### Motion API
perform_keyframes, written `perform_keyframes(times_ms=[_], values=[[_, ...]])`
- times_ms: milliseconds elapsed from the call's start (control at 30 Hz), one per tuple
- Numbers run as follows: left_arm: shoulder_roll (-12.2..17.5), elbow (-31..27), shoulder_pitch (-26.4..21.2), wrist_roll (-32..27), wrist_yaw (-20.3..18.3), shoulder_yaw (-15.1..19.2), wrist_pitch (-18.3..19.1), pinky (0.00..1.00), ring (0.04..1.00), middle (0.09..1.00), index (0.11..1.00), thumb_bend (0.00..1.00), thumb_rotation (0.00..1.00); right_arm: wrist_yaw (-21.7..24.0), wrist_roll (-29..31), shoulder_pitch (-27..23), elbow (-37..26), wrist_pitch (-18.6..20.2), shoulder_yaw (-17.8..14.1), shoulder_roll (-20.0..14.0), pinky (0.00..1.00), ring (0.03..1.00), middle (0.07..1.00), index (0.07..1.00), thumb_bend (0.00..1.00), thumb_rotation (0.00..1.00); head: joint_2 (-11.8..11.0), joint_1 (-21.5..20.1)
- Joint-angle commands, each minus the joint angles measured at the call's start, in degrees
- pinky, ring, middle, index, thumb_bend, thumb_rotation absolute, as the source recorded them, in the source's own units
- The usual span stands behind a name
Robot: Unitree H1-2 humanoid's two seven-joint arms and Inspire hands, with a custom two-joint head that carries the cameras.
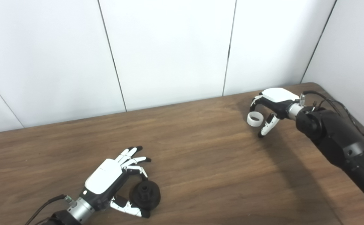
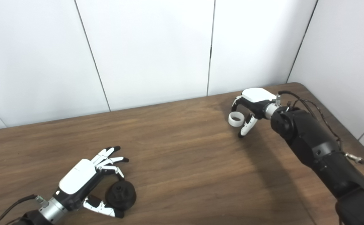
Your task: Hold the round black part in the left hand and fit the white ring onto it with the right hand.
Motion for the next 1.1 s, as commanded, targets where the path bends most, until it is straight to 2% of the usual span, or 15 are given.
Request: perform_keyframes(times_ms=[0,233,333,367,400,467,567,1067], values=[[1.7,-0.5,0.3,1.0,-1.4,-0.3,0.0,1.00,1.000,0.854,0.481,0.52,0.06,-0.6,-0.2,-2.3,-1.3,0.1,-1.3,-2.4,0.92,0.972,0.897,0.727,0.81,0.25,0.1,0.0],[1.6,-0.3,0.2,0.9,-0.4,-0.7,0.0,1.00,1.000,0.852,0.481,0.52,0.06,-2.7,-0.2,-1.6,-0.9,-0.6,-1.7,-1.7,0.94,0.963,0.887,0.707,0.81,0.24,0.0,0.2],[1.6,-0.6,0.4,1.0,-0.9,-0.4,0.0,1.00,1.000,0.852,0.481,0.52,0.06,-5.6,-0.9,-0.9,-1.0,0.1,-2.1,-0.6,0.99,0.964,0.867,0.616,0.79,0.22,0.2,0.4],[1.6,-0.8,0.5,1.1,-1.2,-0.2,0.0,1.00,1.000,0.854,0.481,0.52,0.06,-7.1,-1.5,-0.7,-0.8,0.1,-2.1,-0.2,1.00,0.961,0.852,0.553,0.66,0.18,0.2,0.4],[1.6,-1.0,0.6,1.1,-1.3,0.0,0.0,1.00,1.000,0.854,0.481,0.52,0.06,-8.2,-1.9,-0.5,-0.6,0.0,-2.0,0.0,1.00,0.961,0.835,0.512,0.58,0.16,0.2,0.4],[1.7,-1.1,0.6,1.2,-1.2,0.0,0.0,1.00,1.000,0.853,0.481,0.52,0.06,-9.7,-2.9,-0.4,-0.4,-0.1,-1.6,0.2,1.00,0.971,0.827,0.490,0.54,0.14,0.2,0.4],[1.9,-1.1,0.5,1.1,-1.0,-0.2,0.0,1.00,1.000,0.853,0.481,0.52,0.06,-10.9,-3.7,-0.6,0.0,-0.3,-1.1,0.3,1.00,0.997,0.828,0.484,0.53,0.14,0.3,0.3],[1.8,-0.6,0.6,1.0,-0.1,0.2,0.0,1.00,0.999,0.848,0.481,0.52,0.06,-10.2,-4.0,-0.9,-0.3,0.0,-1.0,0.1,1.00,1.000,0.850,0.483,0.53,0.14,0.0,0.7]])
